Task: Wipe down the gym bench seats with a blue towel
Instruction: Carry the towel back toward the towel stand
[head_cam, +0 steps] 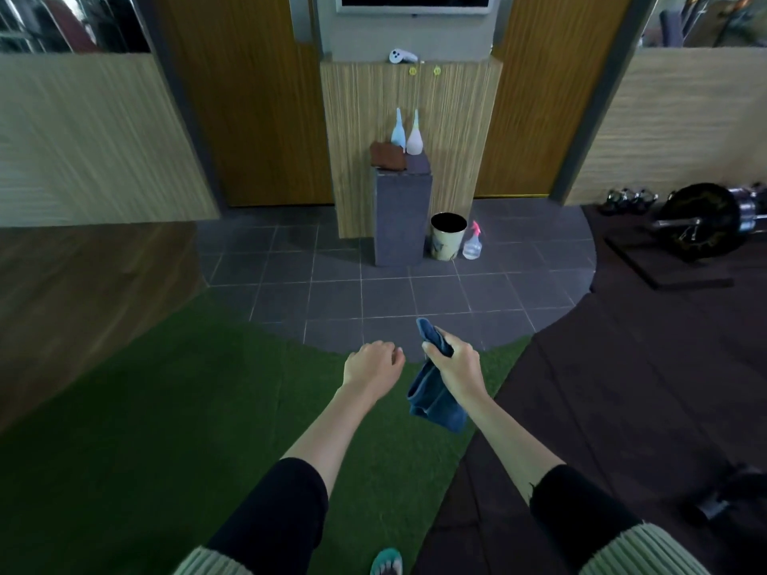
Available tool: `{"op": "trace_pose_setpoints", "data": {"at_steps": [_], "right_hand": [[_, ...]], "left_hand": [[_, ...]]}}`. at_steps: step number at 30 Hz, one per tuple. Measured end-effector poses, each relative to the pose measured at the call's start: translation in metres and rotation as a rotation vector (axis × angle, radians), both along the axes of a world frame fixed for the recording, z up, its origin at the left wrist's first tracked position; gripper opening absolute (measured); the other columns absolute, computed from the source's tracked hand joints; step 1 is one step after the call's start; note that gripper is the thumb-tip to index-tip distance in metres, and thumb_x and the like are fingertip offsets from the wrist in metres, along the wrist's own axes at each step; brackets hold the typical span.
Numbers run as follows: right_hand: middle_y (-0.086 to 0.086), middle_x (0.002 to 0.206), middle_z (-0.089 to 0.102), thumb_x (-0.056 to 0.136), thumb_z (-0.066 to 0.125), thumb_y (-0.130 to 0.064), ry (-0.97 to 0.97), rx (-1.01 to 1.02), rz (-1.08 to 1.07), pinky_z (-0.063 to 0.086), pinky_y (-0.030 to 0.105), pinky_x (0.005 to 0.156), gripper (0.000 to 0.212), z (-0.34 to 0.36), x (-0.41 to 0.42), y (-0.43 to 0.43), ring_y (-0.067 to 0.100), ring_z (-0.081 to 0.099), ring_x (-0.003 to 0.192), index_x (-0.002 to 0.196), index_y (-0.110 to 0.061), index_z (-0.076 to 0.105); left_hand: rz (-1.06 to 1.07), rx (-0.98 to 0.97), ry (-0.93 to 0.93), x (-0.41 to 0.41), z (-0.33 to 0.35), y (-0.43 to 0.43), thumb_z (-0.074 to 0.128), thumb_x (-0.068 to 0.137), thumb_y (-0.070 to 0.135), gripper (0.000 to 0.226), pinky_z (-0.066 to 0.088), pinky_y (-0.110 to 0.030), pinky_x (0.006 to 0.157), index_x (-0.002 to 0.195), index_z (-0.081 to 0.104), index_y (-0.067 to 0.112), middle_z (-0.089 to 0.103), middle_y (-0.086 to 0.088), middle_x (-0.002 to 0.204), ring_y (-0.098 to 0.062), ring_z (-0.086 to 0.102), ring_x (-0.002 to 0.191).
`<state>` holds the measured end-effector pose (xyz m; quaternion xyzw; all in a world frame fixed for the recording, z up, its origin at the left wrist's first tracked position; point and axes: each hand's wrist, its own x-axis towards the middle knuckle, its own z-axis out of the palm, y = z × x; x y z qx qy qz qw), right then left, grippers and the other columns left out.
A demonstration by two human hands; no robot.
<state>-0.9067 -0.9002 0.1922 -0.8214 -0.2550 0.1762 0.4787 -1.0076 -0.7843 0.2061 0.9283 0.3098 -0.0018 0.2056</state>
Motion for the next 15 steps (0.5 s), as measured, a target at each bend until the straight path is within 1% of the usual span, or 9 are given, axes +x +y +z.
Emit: {"op": "trace_pose_setpoints", "data": {"at_steps": [3, 6, 11, 15], "right_hand": [[0.004, 0.119, 0.065, 0.091, 0.058, -0.031, -0.005, -0.004, 0.01, 0.041, 0.021, 0.083, 0.045, 0.003, 0.048, 0.04, 0.018, 0.059, 0.11, 0.132, -0.014, 0.053], [0.003, 0.12, 0.065, 0.091, 0.058, -0.032, 0.001, -0.007, -0.006, 0.04, 0.021, 0.082, 0.045, 0.003, 0.095, 0.072, 0.016, 0.059, 0.109, 0.132, -0.014, 0.053], [0.0, 0.117, 0.065, 0.091, 0.058, -0.034, 0.035, -0.013, -0.024, 0.041, 0.023, 0.079, 0.045, -0.002, 0.177, 0.12, 0.015, 0.059, 0.105, 0.132, -0.017, 0.054], [0.001, 0.112, 0.067, 0.091, 0.058, -0.033, 0.016, 0.002, -0.01, 0.041, 0.024, 0.076, 0.043, -0.007, 0.255, 0.159, 0.016, 0.06, 0.102, 0.13, -0.017, 0.055]], "left_hand": [[0.005, -0.008, 0.009, 0.05, 0.003, 0.039, 0.028, 0.1, 0.034, 0.04, 0.044, -0.037, 0.078, 0.096, 0.059, 0.01, 0.061, -0.008, 0.099, -0.026, 0.057, 0.091], [0.0, -0.033, 0.002, 0.098, 0.005, 0.072, 0.028, 0.1, 0.034, 0.038, 0.047, -0.039, 0.078, 0.09, 0.057, 0.011, 0.062, -0.008, 0.095, -0.026, 0.058, 0.088], [0.015, -0.062, -0.009, 0.181, -0.003, 0.121, 0.029, 0.099, 0.036, 0.036, 0.046, -0.035, 0.068, 0.084, 0.054, 0.014, 0.06, -0.005, 0.087, -0.022, 0.057, 0.076], [0.024, -0.053, -0.029, 0.256, -0.008, 0.16, 0.029, 0.099, 0.035, 0.037, 0.048, -0.039, 0.075, 0.088, 0.056, 0.012, 0.06, -0.006, 0.091, -0.025, 0.056, 0.085]]}}
